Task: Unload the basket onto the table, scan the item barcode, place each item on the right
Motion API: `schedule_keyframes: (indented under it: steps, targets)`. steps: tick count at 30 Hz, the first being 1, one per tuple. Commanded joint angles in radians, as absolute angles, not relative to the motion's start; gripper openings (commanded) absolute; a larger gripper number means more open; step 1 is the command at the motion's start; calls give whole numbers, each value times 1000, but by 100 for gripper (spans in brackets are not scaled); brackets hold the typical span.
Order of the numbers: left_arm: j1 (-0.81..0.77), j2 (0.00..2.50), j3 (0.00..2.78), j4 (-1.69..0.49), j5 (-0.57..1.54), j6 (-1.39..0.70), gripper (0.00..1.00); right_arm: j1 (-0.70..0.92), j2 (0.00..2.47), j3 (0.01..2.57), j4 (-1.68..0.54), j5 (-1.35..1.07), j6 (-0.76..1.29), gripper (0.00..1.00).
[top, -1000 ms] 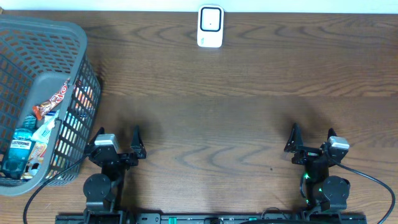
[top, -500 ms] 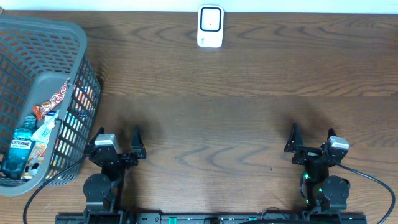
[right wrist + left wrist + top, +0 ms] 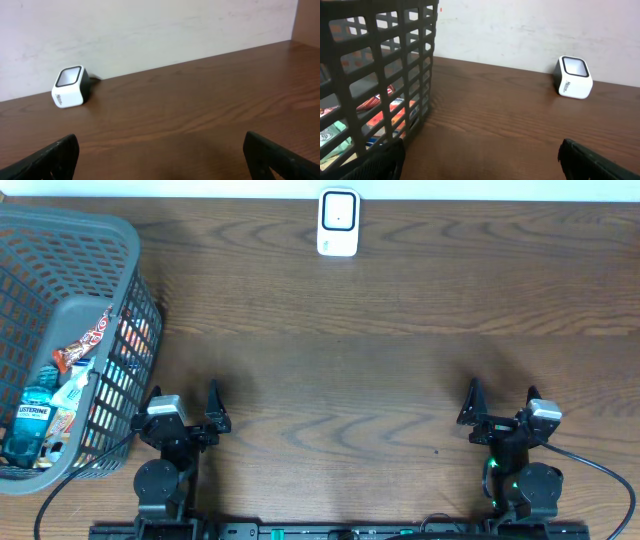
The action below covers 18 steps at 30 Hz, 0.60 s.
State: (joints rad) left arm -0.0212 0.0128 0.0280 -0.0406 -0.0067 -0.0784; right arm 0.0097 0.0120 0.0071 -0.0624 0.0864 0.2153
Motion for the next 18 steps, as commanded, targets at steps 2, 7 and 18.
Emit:
schedule_keyframes:
  steps: [2, 7, 18]
  targets:
    - [-24, 4, 4, -67, -38, -72, 98, 6, 7, 6, -64, 95, 201, 99]
    - [-24, 4, 4, -62, -37, -74, 98, 6, 7, 6, -64, 95, 201, 99]
    - [-24, 17, 58, -67, 340, -92, 98, 6, 7, 6, -65, 95, 201, 99]
